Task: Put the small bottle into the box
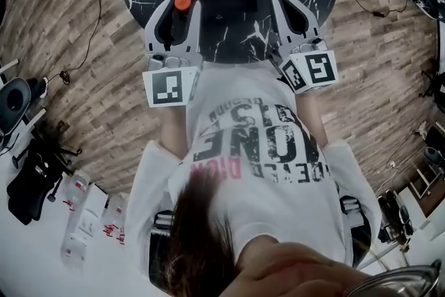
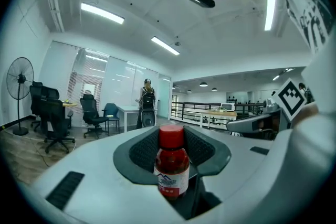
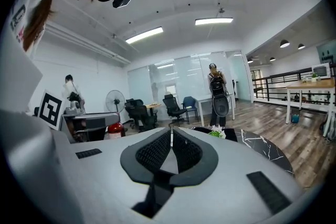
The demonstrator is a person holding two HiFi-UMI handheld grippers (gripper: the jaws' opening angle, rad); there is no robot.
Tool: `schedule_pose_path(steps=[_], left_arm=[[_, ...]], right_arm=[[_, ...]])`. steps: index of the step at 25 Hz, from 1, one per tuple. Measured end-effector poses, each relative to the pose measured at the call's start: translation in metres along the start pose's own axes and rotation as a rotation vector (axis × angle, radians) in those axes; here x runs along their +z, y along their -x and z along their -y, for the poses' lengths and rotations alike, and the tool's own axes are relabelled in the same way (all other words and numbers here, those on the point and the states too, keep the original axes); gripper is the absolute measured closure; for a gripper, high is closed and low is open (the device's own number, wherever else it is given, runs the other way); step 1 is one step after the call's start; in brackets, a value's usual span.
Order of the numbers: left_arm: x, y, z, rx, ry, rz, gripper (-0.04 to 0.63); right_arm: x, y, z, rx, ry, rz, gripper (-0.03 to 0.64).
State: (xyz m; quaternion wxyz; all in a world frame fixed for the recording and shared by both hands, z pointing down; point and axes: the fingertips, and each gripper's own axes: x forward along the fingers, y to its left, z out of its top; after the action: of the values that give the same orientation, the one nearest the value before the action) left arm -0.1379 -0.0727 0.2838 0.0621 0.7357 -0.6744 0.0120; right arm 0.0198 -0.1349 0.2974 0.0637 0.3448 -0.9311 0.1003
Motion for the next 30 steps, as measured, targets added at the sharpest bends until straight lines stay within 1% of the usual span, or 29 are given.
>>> schedule_pose_path(steps=[5,10,14,24,30], left_arm=[[-0.002,0.001,-0.005,-0.052,-0.001,0.003,0.453],[-0.009,0.001,-0.006,-0.107,-0.002,-0.007,0.453],[-0.011,0.0,-0.01,-0.134,-0.004,-0.008,0.453],[-0.016,-0.003,-0.02,-0.145,-0.005,-0.021,0.453],[-0.008,-0.003,-0.027,-0.143,-0.01,-0.003,0.453]], right_arm=[[-0.001,0.006,-0.005,-0.059,-0.013,0.014,0.607],[-0.001,0.014,-0.014,-0.101,-0.033,0.03,0.607],[-0.005,0.017,-0.02,-0.121,-0.049,0.033,0.607],[-0.004,0.015,-0.021,-0.143,-0.035,0.027,0.607],[-0.003,0.013,-0.021,-0.155,-0.029,0.029,0.607]])
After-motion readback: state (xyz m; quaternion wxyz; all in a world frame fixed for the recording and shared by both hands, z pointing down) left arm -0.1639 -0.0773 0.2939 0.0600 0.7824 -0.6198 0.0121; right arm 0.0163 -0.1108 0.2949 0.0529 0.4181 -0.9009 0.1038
